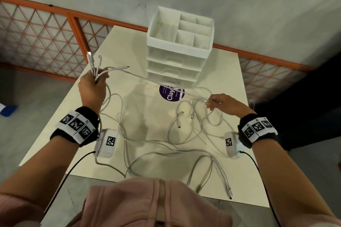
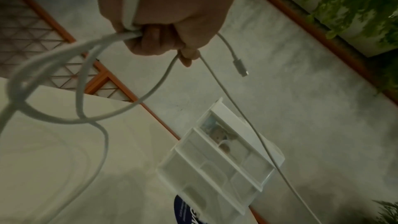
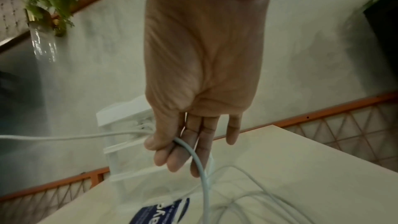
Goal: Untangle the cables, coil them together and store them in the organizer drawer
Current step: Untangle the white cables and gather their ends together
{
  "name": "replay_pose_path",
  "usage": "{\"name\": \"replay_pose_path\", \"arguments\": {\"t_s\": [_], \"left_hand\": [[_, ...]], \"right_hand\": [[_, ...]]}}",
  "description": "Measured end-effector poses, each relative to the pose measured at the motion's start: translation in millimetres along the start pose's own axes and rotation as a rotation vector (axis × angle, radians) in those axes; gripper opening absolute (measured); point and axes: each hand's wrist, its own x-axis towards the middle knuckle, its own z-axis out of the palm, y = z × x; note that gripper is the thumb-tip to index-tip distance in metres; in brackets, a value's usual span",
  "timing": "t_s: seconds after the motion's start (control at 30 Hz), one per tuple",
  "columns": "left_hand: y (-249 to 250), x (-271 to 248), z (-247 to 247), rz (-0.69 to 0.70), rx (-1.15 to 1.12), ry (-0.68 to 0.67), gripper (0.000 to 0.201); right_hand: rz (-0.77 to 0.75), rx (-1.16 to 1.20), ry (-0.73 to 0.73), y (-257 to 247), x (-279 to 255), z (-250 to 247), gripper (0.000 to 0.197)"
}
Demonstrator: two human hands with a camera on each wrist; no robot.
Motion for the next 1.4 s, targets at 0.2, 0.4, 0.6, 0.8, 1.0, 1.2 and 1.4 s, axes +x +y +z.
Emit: {"name": "replay_pose_path", "arguments": {"t_s": [0.2, 0.4, 0.6, 0.8, 1.0, 1.2, 1.4], "left_hand": [[18.2, -23.6, 20.0, 0.034, 0.094, -0.094, 0.034], [52.7, -53.7, 53.7, 0.254, -0.088, -0.747, 0.036], [42.5, -49.8, 54.2, 0.289, -0.058, -0.643, 0.023], [27.0, -18.6, 18.2, 0.327, 0.231, -0.876, 0.038], [1.5, -51.4, 24.7, 0.093, 0.534, -1.447, 0.038], [-5.3, -84.2, 30.3, -0.051, 0.591, -1.668, 0.053], [15.1, -77.3, 28.4, -0.063, 0.41, -1.426, 0.042]], "right_hand": [[-0.208, 0.006, 0.12, -50.5, -4.1, -3.3, 0.017], [-0.445, -0.09, 0.03, -121.3, -6.2, 5.7, 0.023], [-0.353, -0.143, 0.012, -92.9, -10.5, 3.4, 0.02], [-0.075, -0.045, -0.104, -4.0, -20.9, 22.0, 0.03], [0.162, -0.21, -0.508, 35.7, -31.0, 51.2, 0.019], [0.17, -0.157, -0.33, 23.2, -18.8, 78.7, 0.044], [0.062, -0.161, -0.063, -20.8, 11.0, 130.5, 0.039]]}}
